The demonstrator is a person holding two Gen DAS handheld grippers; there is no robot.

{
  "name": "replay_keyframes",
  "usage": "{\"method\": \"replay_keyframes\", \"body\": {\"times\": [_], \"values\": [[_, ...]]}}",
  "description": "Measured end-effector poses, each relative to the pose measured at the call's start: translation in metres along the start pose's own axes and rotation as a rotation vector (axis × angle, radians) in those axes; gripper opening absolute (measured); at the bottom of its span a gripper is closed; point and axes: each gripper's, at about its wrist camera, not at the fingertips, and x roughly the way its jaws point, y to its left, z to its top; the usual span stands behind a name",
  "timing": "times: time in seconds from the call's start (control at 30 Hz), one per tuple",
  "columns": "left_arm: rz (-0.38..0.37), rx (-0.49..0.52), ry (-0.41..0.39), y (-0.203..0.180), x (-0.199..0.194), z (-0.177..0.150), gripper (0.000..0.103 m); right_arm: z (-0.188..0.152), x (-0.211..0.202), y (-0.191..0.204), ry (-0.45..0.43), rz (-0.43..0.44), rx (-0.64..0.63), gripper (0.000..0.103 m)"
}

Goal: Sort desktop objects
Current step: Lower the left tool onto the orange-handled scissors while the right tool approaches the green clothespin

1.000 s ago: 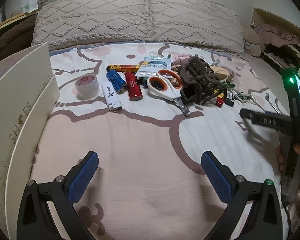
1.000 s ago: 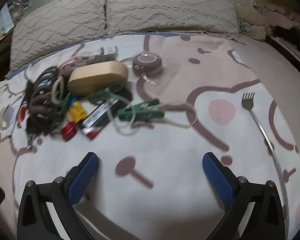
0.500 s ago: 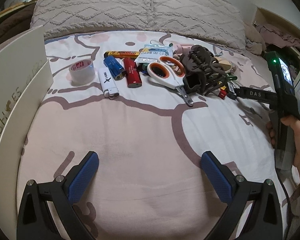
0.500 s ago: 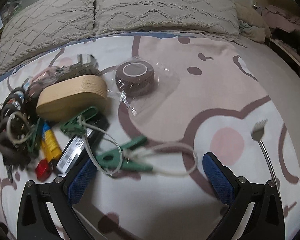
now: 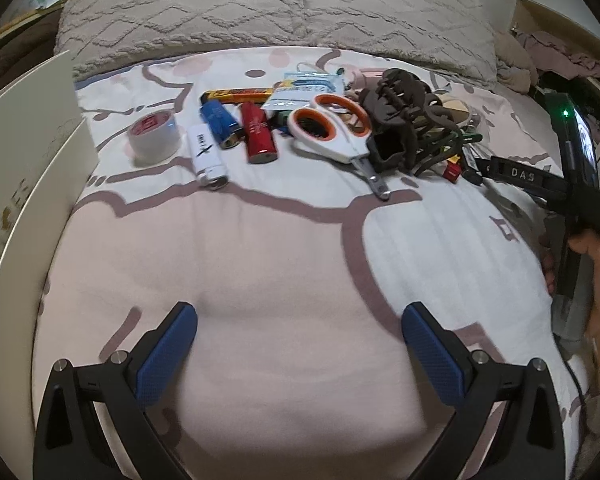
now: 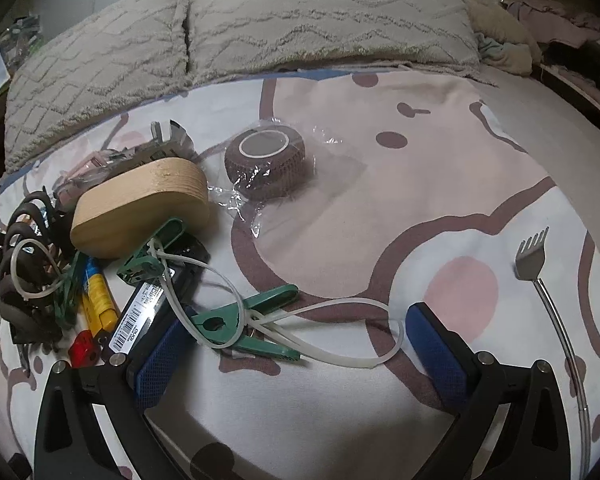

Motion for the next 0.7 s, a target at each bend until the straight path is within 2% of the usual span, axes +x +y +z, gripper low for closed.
{"method": "replay_keyframes", "body": {"times": [0.1, 0.2, 0.4, 0.47, 0.53, 0.6, 0.7], "values": [[0.018, 0.042, 0.012, -0.012, 0.006, 0.007, 0.103, -0.001, -0.003, 0.000, -0.022, 0.002, -0.004, 0.102], [0.019, 0.095, 0.016, -0.026, 0.010, 0.013, 0.103, -0.002, -0.006, 0.005, -0.046, 0.002, -0.025, 0.093], [-0.029, 0.071, 0.044, -0.028, 0.023, 0.034, 0.103, -0.006, -0.013, 0.016, -0.085, 0.002, -0.089, 0.068], [-0.047, 0.050, 0.036, -0.028, 0.026, 0.043, 0.100, -0.007, -0.015, 0.020, -0.092, 0.011, -0.110, 0.057], [-0.078, 0.013, 0.009, -0.026, 0.028, 0.054, 0.093, -0.007, -0.016, 0.023, -0.096, 0.014, -0.126, 0.052], [-0.102, -0.026, -0.002, -0.024, 0.034, 0.065, 0.087, -0.007, -0.016, 0.024, -0.099, 0.016, -0.132, 0.050], [-0.077, -0.030, -0.012, -0.025, 0.042, 0.076, 0.077, -0.007, -0.016, 0.022, -0.099, 0.030, -0.123, 0.049]]}}
